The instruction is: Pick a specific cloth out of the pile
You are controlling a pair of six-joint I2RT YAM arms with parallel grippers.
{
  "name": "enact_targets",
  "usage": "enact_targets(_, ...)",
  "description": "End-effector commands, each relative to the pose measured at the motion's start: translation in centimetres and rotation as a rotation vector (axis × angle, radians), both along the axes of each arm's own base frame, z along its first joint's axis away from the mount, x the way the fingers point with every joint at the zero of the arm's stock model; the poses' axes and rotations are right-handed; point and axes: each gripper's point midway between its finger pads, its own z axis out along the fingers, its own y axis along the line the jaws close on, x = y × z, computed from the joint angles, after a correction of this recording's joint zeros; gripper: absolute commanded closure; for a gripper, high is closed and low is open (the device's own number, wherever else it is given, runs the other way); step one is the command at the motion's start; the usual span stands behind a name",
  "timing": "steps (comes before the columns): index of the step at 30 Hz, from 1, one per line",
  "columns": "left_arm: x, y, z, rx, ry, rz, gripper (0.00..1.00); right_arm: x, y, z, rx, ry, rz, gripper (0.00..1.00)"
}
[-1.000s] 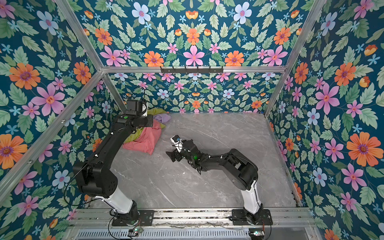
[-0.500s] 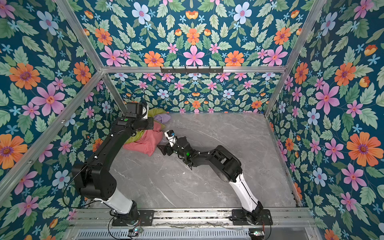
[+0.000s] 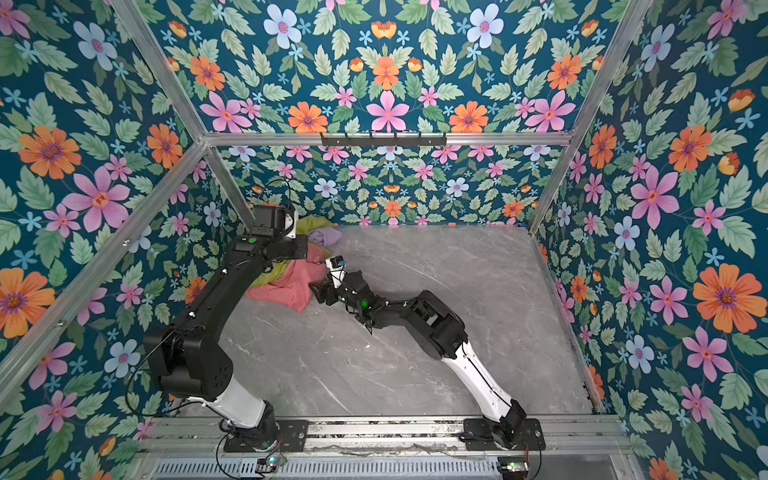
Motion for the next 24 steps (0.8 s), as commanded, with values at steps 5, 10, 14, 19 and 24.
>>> enact_targets(5, 0.3, 0.0, 1.2, -0.011, -0.044, 0.000, 1.00, 0.3, 1.3, -0.1, 0.031, 0.018, 0.019, 0.31)
enact_targets(10, 0.3, 0.1, 1.3, -0.005, -0.047, 0.003, 1.00, 0.4, 1.9, -0.3, 0.050, 0.035, 0.034, 0.43)
enact_targets(14, 0.3, 0.2, 1.2, -0.006, -0.045, 0.003, 1.00, 0.1, 2.2, -0.2, 0.061, 0.037, 0.052, 0.53)
enact_targets(19, 0.2, 0.2, 1.2, -0.010, -0.045, 0.004, 1.00, -0.3, 2.6, -0.2, 0.069, 0.042, 0.074, 0.69)
enact_targets(24, 0.2, 0.2, 0.9, -0.010, -0.042, 0.004, 1.00, -0.5, 2.8, -0.3, 0.083, 0.053, 0.093, 0.88)
